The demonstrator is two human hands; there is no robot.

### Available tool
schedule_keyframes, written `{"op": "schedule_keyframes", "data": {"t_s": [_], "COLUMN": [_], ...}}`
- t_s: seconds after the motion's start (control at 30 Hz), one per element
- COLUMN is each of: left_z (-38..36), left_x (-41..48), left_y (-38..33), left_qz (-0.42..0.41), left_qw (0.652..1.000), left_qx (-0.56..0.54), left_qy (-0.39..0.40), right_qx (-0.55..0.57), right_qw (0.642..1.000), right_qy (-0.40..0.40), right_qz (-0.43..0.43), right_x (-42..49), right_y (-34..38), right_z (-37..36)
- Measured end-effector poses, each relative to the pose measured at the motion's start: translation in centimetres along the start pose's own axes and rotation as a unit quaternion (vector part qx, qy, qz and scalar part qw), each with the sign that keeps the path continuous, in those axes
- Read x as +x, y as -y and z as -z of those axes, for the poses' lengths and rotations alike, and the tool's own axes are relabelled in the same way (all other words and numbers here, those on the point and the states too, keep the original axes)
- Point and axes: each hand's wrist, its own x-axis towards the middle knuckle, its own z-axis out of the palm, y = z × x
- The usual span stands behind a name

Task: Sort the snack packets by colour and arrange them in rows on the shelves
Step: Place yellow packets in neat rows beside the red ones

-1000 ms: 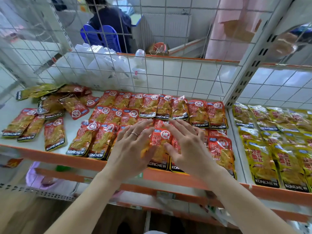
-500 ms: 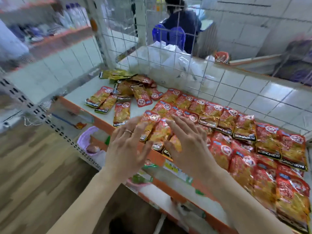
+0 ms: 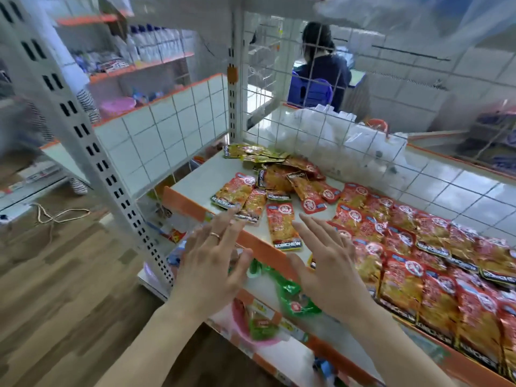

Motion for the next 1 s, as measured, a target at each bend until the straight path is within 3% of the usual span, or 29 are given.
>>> {"op": "schedule_keyframes", "data": {"t_s": [0.2,0.57,1.0], "left_z": [0.4,-1.4,-2.7], "left_x": [0.2,3.8,9.0], "left_y": [3.7,3.4,5.5], "left_qz": [-0.022,-0.039,0.044], "left_qw": [0.999,0.997,0.997], "left_qx": [-0.01,-0.008,0.014], "left_qy": [0.047,0.072,0.063], "right_qx": [-0.005,0.005,-0.002], "right_qw": [0.999,0.997,0.988], "right_qy": [-0.011,-0.026,0.047], "right_qz": [-0.043,-0.077,-0.15], "right_x": [0.2,3.4,9.4], "right_y": [2.9,2.2,-0.7], "right_z": [-2.0,-2.1,-3.2]}}
